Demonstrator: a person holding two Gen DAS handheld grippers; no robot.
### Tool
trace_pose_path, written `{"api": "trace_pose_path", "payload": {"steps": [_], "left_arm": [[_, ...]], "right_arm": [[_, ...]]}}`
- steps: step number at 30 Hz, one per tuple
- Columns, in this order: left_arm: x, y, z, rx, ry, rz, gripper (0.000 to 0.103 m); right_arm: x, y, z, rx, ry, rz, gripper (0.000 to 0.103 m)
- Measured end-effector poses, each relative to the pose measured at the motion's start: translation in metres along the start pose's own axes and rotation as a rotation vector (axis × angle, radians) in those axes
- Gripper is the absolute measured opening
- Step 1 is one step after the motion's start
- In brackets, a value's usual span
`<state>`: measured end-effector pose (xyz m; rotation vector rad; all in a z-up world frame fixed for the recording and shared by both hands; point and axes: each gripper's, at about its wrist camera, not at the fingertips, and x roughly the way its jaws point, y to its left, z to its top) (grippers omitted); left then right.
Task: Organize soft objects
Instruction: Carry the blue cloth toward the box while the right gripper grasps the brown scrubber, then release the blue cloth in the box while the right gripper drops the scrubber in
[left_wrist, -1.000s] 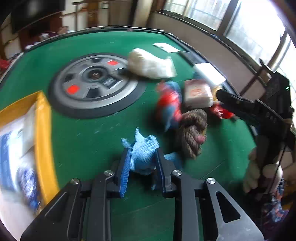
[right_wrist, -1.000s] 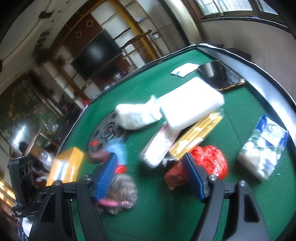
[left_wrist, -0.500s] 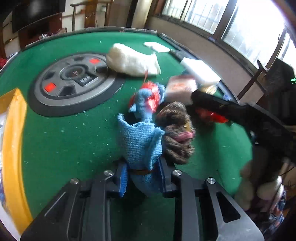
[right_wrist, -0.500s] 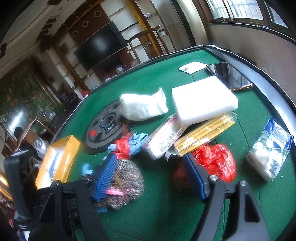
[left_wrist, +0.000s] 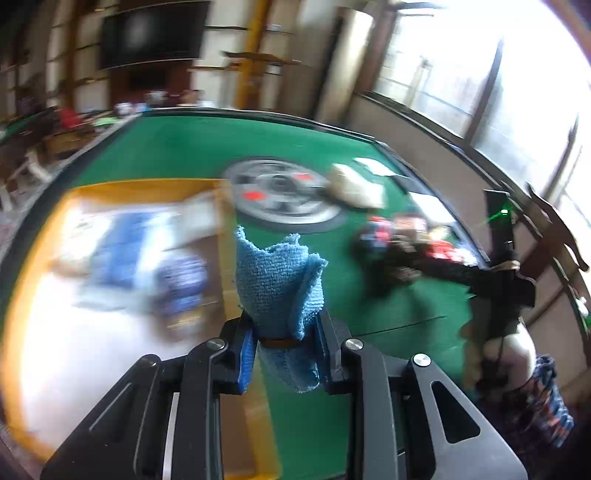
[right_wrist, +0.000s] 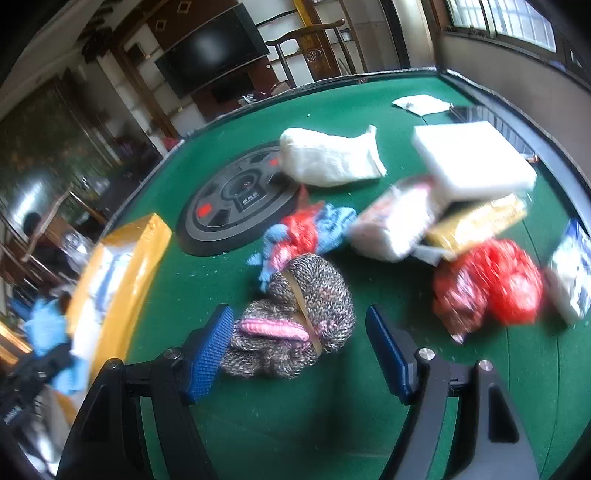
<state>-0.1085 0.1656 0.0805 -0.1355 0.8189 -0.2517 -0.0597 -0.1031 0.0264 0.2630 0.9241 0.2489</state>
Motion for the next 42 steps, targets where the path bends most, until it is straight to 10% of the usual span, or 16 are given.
{"api": "trace_pose_path", "payload": {"steps": [10, 16, 23, 29, 42], "left_arm": [[0.000, 0.142, -0.017, -0.281, 0.076, 0.220, 0.025], [0.021, 0.176, -0.004, -0.338, 0.105, 0.295, 0.047], [-0.019, 0.169, -0.018, -0.379, -0.006, 0.251, 0.049], [-0.048, 0.166, -0.029, -0.391, -0.077, 0.310, 0.061], [-0.076, 0.151, -0.030, -0.270, -0.153, 0.550, 0.069]], "right_arm": [[0.013, 0.020, -0.001, -0.017, 0.040, -0.047, 0.054], [-0.018, 0.042, 0.000, -0.033, -0.009, -0.009, 0.054], [-0.032, 0.118, 0.002, -0.165, 0.008, 0.194, 0.054], [0.012, 0.212, -0.023, -0.302, 0.189, 0.394, 0.054], [0.118, 0.309, -0.049, -0.473, 0.347, 0.298, 0.054]]}}
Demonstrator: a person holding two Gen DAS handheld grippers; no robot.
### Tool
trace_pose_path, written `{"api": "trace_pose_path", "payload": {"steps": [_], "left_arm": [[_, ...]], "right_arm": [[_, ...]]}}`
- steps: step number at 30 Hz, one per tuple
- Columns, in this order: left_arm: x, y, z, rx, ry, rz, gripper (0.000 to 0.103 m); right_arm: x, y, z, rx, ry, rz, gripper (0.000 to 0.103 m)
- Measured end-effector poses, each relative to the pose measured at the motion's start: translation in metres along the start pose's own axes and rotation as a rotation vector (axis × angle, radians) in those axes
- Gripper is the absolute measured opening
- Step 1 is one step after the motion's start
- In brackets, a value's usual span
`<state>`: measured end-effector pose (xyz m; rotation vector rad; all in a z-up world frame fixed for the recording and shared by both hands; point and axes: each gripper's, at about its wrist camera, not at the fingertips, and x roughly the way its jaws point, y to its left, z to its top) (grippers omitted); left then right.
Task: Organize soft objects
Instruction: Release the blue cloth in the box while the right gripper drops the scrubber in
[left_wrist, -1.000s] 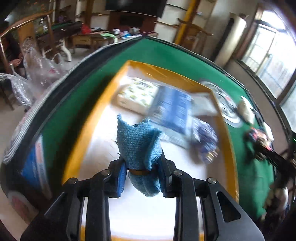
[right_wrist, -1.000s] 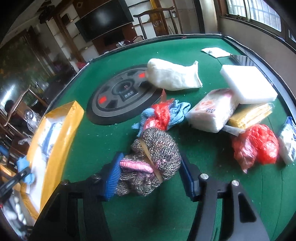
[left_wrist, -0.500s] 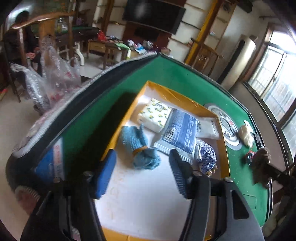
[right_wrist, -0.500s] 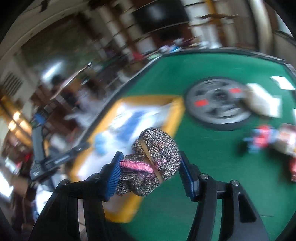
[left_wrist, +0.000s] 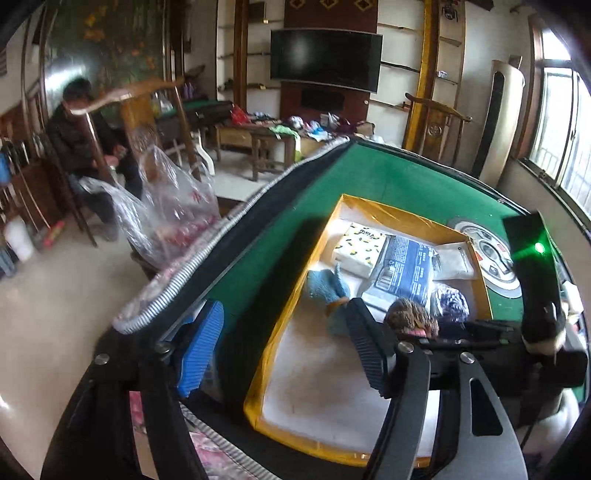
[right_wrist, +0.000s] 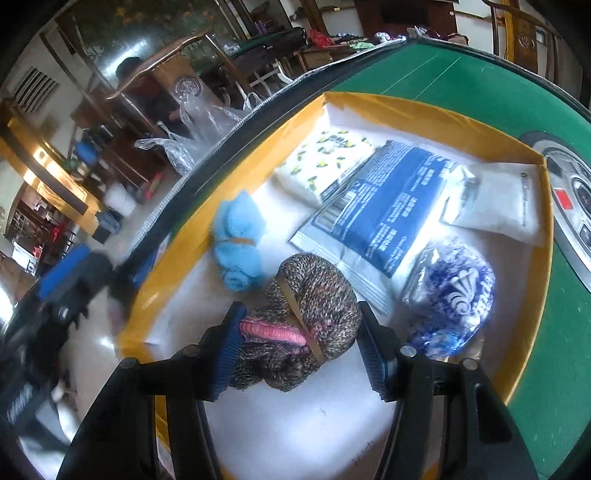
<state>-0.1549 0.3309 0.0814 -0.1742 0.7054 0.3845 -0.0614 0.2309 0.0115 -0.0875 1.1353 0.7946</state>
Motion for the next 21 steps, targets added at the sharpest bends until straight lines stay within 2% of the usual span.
{"api": "trace_pose_path", "payload": {"steps": [2, 7, 12, 21], "left_arm": [[0.000, -0.002, -0.001, 0.009, -0.006, 0.008, 0.069], [0.003, -0.003, -0.005, 0.018, 0.002, 0.002, 0.070], [-0.001, -0.005, -0.008, 0.017, 0.002, 0.001, 0.070], [-0.006, -0.006, -0.011, 0.024, 0.000, 0.002, 0.070]], "right_arm": [[-0.003, 0.007, 0.007, -0.032, 0.006, -0.049, 0.054], [-0.009, 0.013, 0.009, -0.060, 0.007, -0.085, 0.057], [-0.029, 0.008, 0.000, -0.038, -0.039, -0.057, 0.058], [-0.059, 0.016, -0.010, -0.053, -0.132, -0.063, 0.062]]}}
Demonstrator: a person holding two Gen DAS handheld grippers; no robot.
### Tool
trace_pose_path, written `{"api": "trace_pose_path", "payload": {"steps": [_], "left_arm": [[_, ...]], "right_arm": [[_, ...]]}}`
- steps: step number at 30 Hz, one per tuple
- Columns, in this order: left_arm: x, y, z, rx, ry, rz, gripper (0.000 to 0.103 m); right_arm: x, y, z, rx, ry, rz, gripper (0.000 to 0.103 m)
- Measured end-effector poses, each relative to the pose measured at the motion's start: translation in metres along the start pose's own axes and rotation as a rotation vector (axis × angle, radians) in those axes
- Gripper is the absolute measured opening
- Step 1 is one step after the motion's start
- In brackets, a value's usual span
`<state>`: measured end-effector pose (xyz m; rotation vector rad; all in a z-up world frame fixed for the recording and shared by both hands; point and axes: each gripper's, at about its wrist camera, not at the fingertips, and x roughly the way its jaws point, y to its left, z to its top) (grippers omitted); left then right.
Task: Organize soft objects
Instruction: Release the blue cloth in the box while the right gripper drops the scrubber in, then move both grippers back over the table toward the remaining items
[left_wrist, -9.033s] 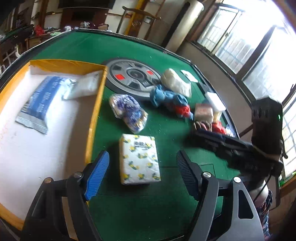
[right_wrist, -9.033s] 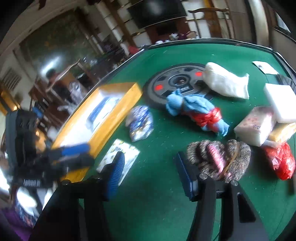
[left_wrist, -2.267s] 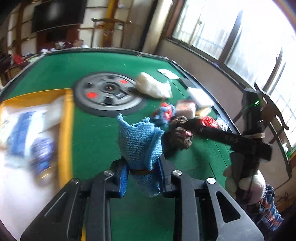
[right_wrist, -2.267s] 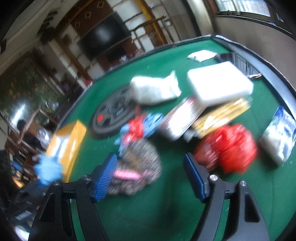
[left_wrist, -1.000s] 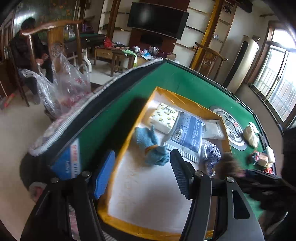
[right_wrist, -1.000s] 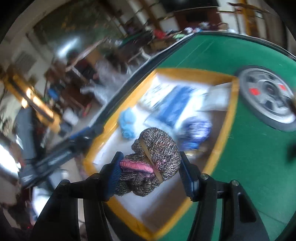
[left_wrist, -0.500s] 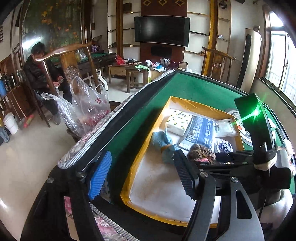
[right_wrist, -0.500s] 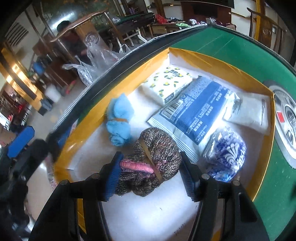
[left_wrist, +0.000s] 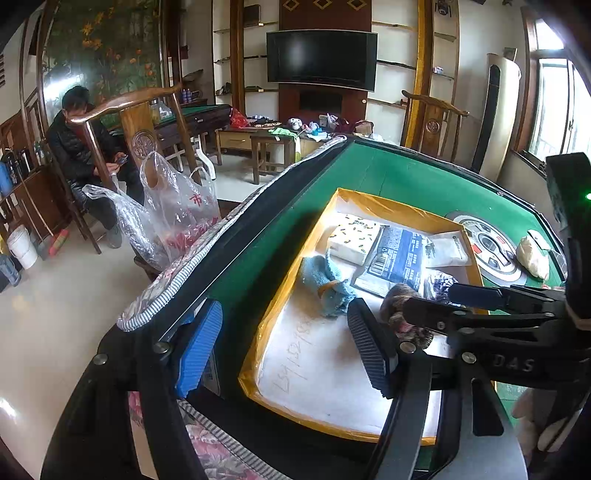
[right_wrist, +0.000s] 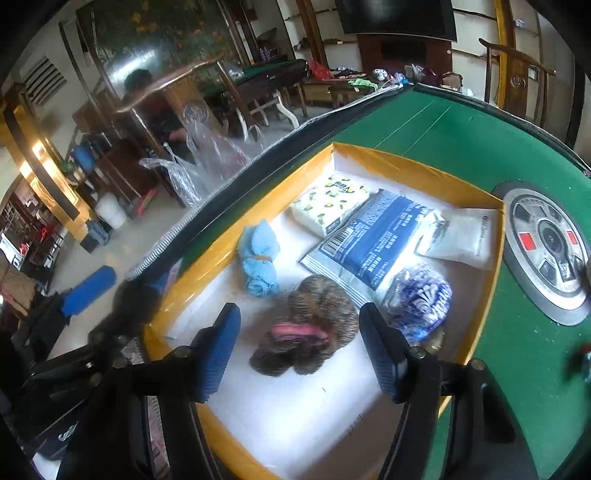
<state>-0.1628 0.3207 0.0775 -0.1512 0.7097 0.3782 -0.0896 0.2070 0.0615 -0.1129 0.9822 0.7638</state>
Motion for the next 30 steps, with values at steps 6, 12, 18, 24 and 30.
{"api": "trace_pose_path", "payload": {"steps": [6, 12, 18, 24, 30], "left_arm": [[-0.008, -0.012, -0.001, 0.032, -0.009, 0.002, 0.075], [-0.015, -0.029, 0.001, 0.072, -0.017, 0.012, 0.075], [-0.021, -0.054, 0.000, 0.127, -0.018, 0.022, 0.075], [-0.025, -0.089, -0.002, 0.203, -0.017, 0.027, 0.075], [-0.028, -0.130, -0.004, 0.291, -0.018, 0.029, 0.075]], "right_arm": [[-0.006, -0.008, -0.006, 0.029, -0.022, 0.000, 0.062], [-0.022, -0.030, -0.014, 0.077, -0.048, -0.002, 0.062], [-0.041, -0.058, -0.026, 0.131, -0.081, -0.007, 0.062], [-0.063, -0.099, -0.043, 0.205, -0.120, -0.022, 0.062], [-0.090, -0.149, -0.061, 0.299, -0.170, -0.043, 0.062]]}}
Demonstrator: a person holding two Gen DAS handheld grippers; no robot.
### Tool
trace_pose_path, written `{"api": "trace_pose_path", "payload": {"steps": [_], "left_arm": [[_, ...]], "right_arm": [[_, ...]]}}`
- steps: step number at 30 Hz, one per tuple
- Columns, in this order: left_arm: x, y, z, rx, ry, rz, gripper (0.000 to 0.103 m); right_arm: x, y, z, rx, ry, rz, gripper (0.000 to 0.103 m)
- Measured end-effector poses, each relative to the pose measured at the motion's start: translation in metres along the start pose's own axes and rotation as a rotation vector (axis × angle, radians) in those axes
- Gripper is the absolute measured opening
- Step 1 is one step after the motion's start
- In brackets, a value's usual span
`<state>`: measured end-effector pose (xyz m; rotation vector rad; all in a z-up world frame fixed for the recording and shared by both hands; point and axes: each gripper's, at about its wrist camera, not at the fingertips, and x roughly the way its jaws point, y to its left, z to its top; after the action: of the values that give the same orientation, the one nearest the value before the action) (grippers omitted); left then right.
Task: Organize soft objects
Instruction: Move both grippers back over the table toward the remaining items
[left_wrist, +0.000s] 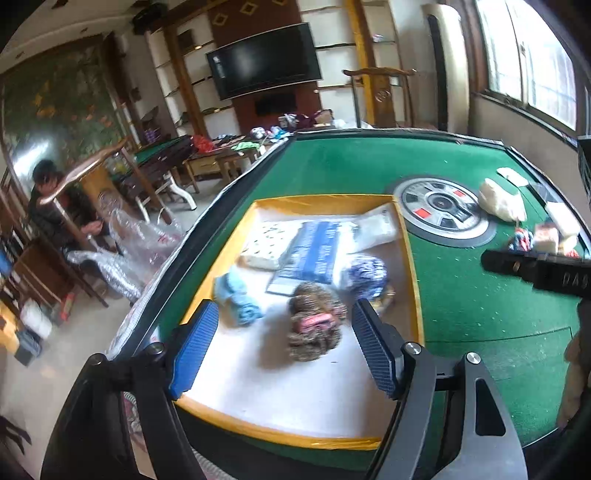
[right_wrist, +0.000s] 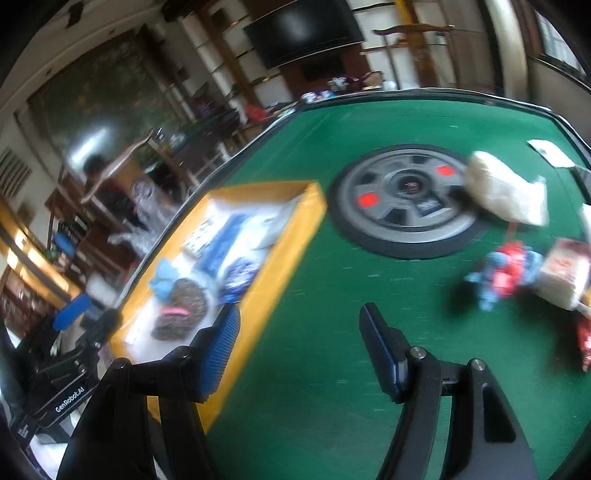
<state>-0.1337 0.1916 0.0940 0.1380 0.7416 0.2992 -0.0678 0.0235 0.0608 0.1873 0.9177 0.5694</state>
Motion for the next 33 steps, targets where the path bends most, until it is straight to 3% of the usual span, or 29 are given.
{"api": "trace_pose_path", "payload": {"steps": [15, 19, 30, 32, 33], "left_arm": [[0.006, -0.101, 0.019, 0.234, 0.018, -0.010, 0.075], [0.012, -0.120, 0.024, 0.276, 0.023, -0.003, 0.075], [0.037, -0.167, 0.041, 0.360, 0.031, -0.022, 0.075], [0.047, -0.175, 0.048, 0.365, 0.046, -0.064, 0.075], [0.055, -0.179, 0.055, 0.343, 0.074, -0.123, 0.074]], "right_arm": [[-0.075, -0.148, 0.023, 0.253, -0.231, -0.128, 0.064], [-0.087, -0.166, 0.019, 0.300, -0.288, -0.124, 0.070], [-0.095, -0.195, 0.016, 0.368, -0.296, -0.119, 0.071], [-0.096, -0.198, 0.015, 0.379, -0.302, -0.122, 0.071], [-0.098, -0.199, 0.015, 0.385, -0.306, -0.127, 0.071]]}}
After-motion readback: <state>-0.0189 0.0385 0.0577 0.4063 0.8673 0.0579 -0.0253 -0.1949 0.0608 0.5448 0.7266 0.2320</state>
